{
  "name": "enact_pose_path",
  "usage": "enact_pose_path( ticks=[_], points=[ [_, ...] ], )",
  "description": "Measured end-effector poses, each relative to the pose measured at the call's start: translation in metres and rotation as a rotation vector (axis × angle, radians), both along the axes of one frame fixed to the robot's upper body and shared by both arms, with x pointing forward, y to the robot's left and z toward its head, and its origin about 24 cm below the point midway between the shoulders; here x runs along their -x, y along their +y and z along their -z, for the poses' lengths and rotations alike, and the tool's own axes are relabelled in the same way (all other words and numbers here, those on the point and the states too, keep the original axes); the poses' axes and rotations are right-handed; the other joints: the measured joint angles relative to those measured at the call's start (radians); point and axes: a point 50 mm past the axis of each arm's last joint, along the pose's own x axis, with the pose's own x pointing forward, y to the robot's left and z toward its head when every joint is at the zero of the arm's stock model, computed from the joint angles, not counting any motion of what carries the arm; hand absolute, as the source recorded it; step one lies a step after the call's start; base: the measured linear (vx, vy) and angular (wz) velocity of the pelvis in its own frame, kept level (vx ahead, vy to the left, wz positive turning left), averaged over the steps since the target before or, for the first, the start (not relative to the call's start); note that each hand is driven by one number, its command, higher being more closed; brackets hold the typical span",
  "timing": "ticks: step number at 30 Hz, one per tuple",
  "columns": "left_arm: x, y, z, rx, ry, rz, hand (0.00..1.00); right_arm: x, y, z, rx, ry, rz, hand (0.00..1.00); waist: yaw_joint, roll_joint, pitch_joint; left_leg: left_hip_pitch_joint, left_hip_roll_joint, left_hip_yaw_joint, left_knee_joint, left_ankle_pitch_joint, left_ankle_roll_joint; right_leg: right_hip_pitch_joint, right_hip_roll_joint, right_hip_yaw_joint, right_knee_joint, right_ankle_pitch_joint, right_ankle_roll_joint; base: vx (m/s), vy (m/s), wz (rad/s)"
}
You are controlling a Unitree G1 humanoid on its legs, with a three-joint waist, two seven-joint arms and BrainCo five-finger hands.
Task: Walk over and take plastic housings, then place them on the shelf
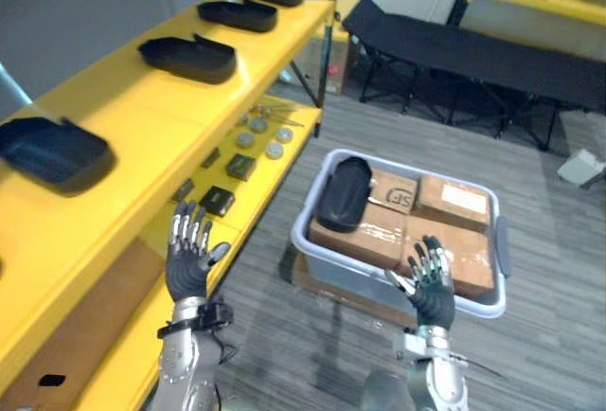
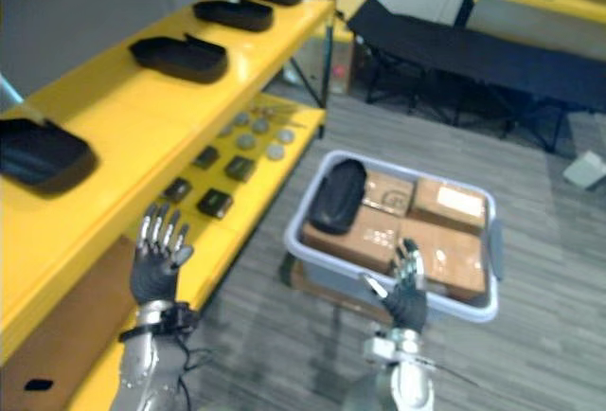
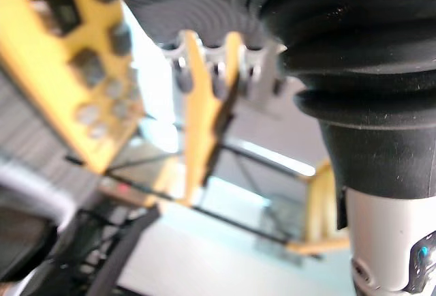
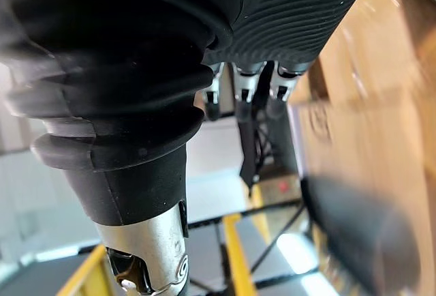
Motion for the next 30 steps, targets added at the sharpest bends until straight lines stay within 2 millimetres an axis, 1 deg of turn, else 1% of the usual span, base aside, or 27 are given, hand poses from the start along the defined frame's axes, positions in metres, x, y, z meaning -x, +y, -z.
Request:
enact_pose_path(
  ticks=[1, 2, 3, 4, 5, 6, 7, 8, 9, 10, 11, 12, 13, 14, 15, 16, 17, 18, 19, 21, 22, 23, 24, 25, 28, 29, 30],
  points=[
    [0.000, -0.001, 0.000, 0.015, -0.002, 0.001, 0.00, 0.000, -0.007, 0.001, 0.017, 0.018, 0.017, 0.00, -0.005, -0.001, 0.001, -0.013, -0.004, -0.001, 0.011, 0.075, 0.053, 0.007, 0.002, 0.002, -0.007, -0.001, -0.016, 0.06, -0.456, -0.09],
    [0.000, -0.001, 0.002, 0.031, 0.002, 0.003, 0.00, 0.002, -0.015, 0.002, 0.026, 0.023, 0.056, 0.00, -0.014, -0.006, 0.004, -0.036, -0.007, -0.003, 0.049, 0.135, 0.107, 0.027, 0.001, 0.003, -0.030, -0.001, -0.031, 0.01, -0.345, -0.22],
    [0.000, -0.003, 0.005, 0.029, 0.013, 0.009, 0.00, 0.006, -0.026, 0.003, 0.039, 0.033, 0.103, 0.00, -0.013, -0.006, 0.004, -0.057, -0.056, -0.044, 0.090, 0.072, 0.061, 0.039, -0.006, 0.014, -0.064, 0.009, -0.045, -0.01, -0.270, -0.23],
    [0.001, -0.005, 0.007, 0.025, 0.019, 0.014, 0.00, 0.007, -0.031, 0.003, 0.046, 0.034, 0.123, 0.00, -0.010, -0.006, 0.004, -0.065, -0.096, -0.068, 0.098, 0.024, 0.037, 0.044, -0.009, 0.025, -0.081, 0.015, -0.050, -0.03, -0.064, -0.46],
    [0.003, -0.006, 0.010, -0.018, 0.032, 0.025, 0.00, 0.009, -0.038, 0.002, 0.057, 0.029, 0.150, 0.00, -0.001, -0.006, 0.004, -0.067, -0.187, -0.114, 0.076, -0.067, 0.022, 0.053, -0.005, 0.046, -0.117, 0.024, -0.064, -0.03, 0.018, -0.57],
    [0.007, -0.006, 0.015, -0.059, 0.057, 0.031, 0.00, 0.010, -0.043, 0.002, 0.061, 0.025, 0.168, 0.00, -0.001, -0.006, 0.004, -0.070, -0.279, -0.146, 0.020, -0.124, 0.035, 0.061, 0.000, 0.066, -0.155, 0.039, -0.073, -0.02, 0.031, -0.53],
    [0.008, -0.005, 0.018, -0.066, 0.071, 0.033, 0.00, 0.010, -0.044, 0.003, 0.061, 0.024, 0.174, 0.00, -0.001, -0.007, 0.005, -0.077, -0.316, -0.159, -0.010, -0.148, 0.046, 0.066, 0.000, 0.070, -0.171, 0.046, -0.073, -0.02, 0.061, -0.33],
    [0.009, -0.003, 0.023, -0.085, 0.097, 0.046, 0.00, 0.010, -0.045, 0.005, 0.061, 0.026, 0.178, 0.00, 0.000, -0.016, 0.010, -0.073, -0.371, -0.210, -0.089, -0.165, 0.043, 0.066, -0.002, 0.081, -0.187, 0.054, -0.066, -0.01, 0.052, -0.28],
    [0.009, 0.001, 0.028, -0.101, 0.128, 0.044, 0.00, 0.008, -0.046, 0.009, 0.063, 0.039, 0.172, 0.00, 0.013, -0.023, 0.016, -0.033, -0.396, -0.206, -0.144, -0.154, 0.010, 0.060, -0.007, 0.089, -0.203, 0.061, -0.059, 0.00, 0.046, -0.26],
    [0.010, 0.003, 0.030, -0.104, 0.139, 0.042, 0.00, 0.008, -0.045, 0.010, 0.064, 0.045, 0.170, 0.00, 0.015, -0.025, 0.020, -0.032, -0.400, -0.202, -0.150, -0.151, 0.011, 0.065, -0.010, 0.087, -0.220, 0.067, -0.062, 0.03, 0.071, -0.36],
    [0.010, 0.006, 0.032, -0.112, 0.147, 0.038, 0.00, 0.002, -0.042, 0.011, 0.068, 0.039, 0.147, 0.00, 0.028, -0.028, 0.053, -0.033, -0.401, -0.187, -0.123, -0.144, 0.005, 0.090, -0.012, 0.086, -0.262, 0.115, -0.055, 0.04, 0.089, -0.24],
    [0.010, 0.008, 0.033, -0.118, 0.150, 0.034, 0.00, -0.004, -0.040, 0.010, 0.066, 0.033, 0.139, 0.00, 0.033, -0.029, 0.070, -0.037, -0.401, -0.184, -0.102, -0.146, -0.002, 0.097, -0.013, 0.087, -0.276, 0.136, -0.036, 0.03, 0.109, -0.31],
    [0.009, 0.009, 0.035, -0.131, 0.157, 0.044, 0.00, -0.018, -0.040, 0.009, 0.071, 0.019, 0.129, 0.00, 0.043, -0.028, 0.087, -0.059, -0.400, -0.192, -0.065, -0.152, -0.011, 0.096, -0.013, 0.086, -0.297, 0.159, -0.019, 0.01, 0.078, -0.30],
    [0.007, 0.008, 0.034, -0.144, 0.162, 0.057, 0.00, -0.038, -0.041, 0.005, 0.083, 0.000, 0.122, 0.00, 0.049, -0.025, 0.100, -0.078, -0.401, -0.199, -0.046, -0.159, -0.007, 0.089, -0.013, 0.083, -0.312, 0.178, -0.021, 0.00, 0.064, -0.23],
    [0.006, 0.006, 0.035, -0.168, 0.169, 0.067, 0.00, -0.049, -0.042, 0.002, 0.088, -0.008, 0.121, 0.00, 0.050, -0.021, 0.110, -0.086, -0.403, -0.204, -0.040, -0.161, -0.006, 0.089, -0.014, 0.080, -0.320, 0.188, -0.020, 0.00, 0.043, -0.08],
    [0.000, 0.002, 0.032, -0.211, 0.160, 0.089, 0.00, -0.069, -0.044, -0.005, 0.091, -0.024, 0.129, 0.00, 0.051, -0.013, 0.133, -0.097, -0.403, -0.215, -0.036, -0.165, -0.004, 0.089, -0.013, 0.055, -0.331, 0.205, -0.029, -0.03, 0.027, 0.05],
    [-0.008, -0.001, 0.030, -0.241, 0.150, 0.099, 0.00, -0.088, -0.043, -0.016, 0.096, -0.050, 0.126, 0.00, 0.063, -0.013, 0.160, -0.103, -0.403, -0.217, -0.037, -0.169, -0.001, 0.088, -0.012, 0.045, -0.343, 0.220, -0.028, -0.05, 0.015, 0.04],
    [-0.011, -0.001, 0.029, -0.263, 0.151, 0.097, 0.00, -0.095, -0.042, -0.022, 0.099, -0.066, 0.124, 0.00, 0.072, -0.014, 0.172, -0.111, -0.403, -0.219, -0.036, -0.169, 0.001, 0.087, -0.012, 0.036, -0.352, 0.228, -0.031, -0.11, 0.001, 0.11],
    [-0.017, 0.001, 0.030, -0.287, 0.161, 0.084, 0.00, -0.108, -0.042, -0.034, 0.106, -0.098, 0.127, 0.00, 0.077, -0.016, 0.182, -0.143, -0.403, -0.240, -0.029, -0.171, 0.005, 0.080, -0.011, 0.009, -0.374, 0.245, -0.032, -0.10, -0.004, 0.20],
    [-0.023, 0.004, 0.031, -0.304, 0.175, 0.051, 0.00, -0.127, -0.042, -0.053, 0.100, -0.133, 0.143, 0.00, 0.091, -0.021, 0.203, -0.184, -0.404, -0.265, -0.010, -0.170, 0.007, 0.072, -0.007, -0.017, -0.395, 0.266, -0.038, -0.07, 0.003, 0.29],
    [-0.025, 0.004, 0.031, -0.303, 0.177, 0.045, 0.00, -0.136, -0.047, -0.061, 0.110, -0.137, 0.159, 0.00, 0.098, -0.021, 0.213, -0.203, -0.404, -0.275, 0.001, -0.169, 0.007, 0.071, -0.006, -0.032, -0.402, 0.273, -0.037, -0.07, 0.017, 0.36],
    [-0.025, 0.004, 0.032, -0.314, 0.187, 0.036, 0.00, -0.151, -0.058, -0.075, 0.107, -0.126, 0.189, 0.00, 0.115, -0.022, 0.221, -0.225, -0.409, -0.295, 0.001, -0.162, 0.008, 0.066, -0.006, -0.055, -0.416, 0.285, -0.043, -0.06, 0.011, 0.37],
    [-0.025, 0.003, 0.033, -0.321, 0.193, 0.036, 0.00, -0.157, -0.063, -0.081, 0.105, -0.123, 0.205, 0.00, 0.121, -0.022, 0.221, -0.239, -0.412, -0.301, 0.002, -0.157, 0.008, 0.062, -0.007, -0.062, -0.419, 0.288, -0.043, -0.06, 0.016, 0.36],
    [-0.026, 0.002, 0.038, -0.323, 0.212, 0.040, 0.00, -0.168, -0.073, -0.094, 0.110, -0.117, 0.237, 0.00, 0.139, -0.020, 0.222, -0.258, -0.416, -0.311, 0.002, -0.149, 0.008, 0.051, -0.009, -0.080, -0.424, 0.293, -0.044, -0.03, 0.004, 0.32],
    [-0.027, -0.007, 0.051, -0.320, 0.263, 0.069, 0.00, -0.188, -0.089, -0.129, 0.099, -0.131, 0.262, 0.00, 0.182, -0.005, 0.236, -0.288, -0.422, -0.331, 0.002, -0.135, 0.007, 0.034, -0.011, -0.108, -0.428, 0.307, -0.046, -0.02, 0.007, 0.23],
    [-0.024, -0.015, 0.063, -0.329, 0.308, 0.108, 0.00, -0.197, -0.092, -0.149, 0.116, -0.143, 0.258, 0.00, 0.195, 0.012, 0.248, -0.303, -0.429, -0.350, 0.016, -0.134, 0.007, 0.035, -0.016, -0.124, -0.427, 0.310, -0.046, -0.03, 0.023, 0.20],
    [-0.023, -0.016, 0.065, -0.330, 0.316, 0.114, 0.00, -0.198, -0.092, -0.152, 0.120, -0.144, 0.256, 0.00, 0.195, 0.016, 0.249, -0.308, -0.431, -0.354, 0.020, -0.134, 0.007, 0.035, -0.016, -0.131, -0.427, 0.310, -0.046, -0.03, 0.038, 0.26]
  ],
)
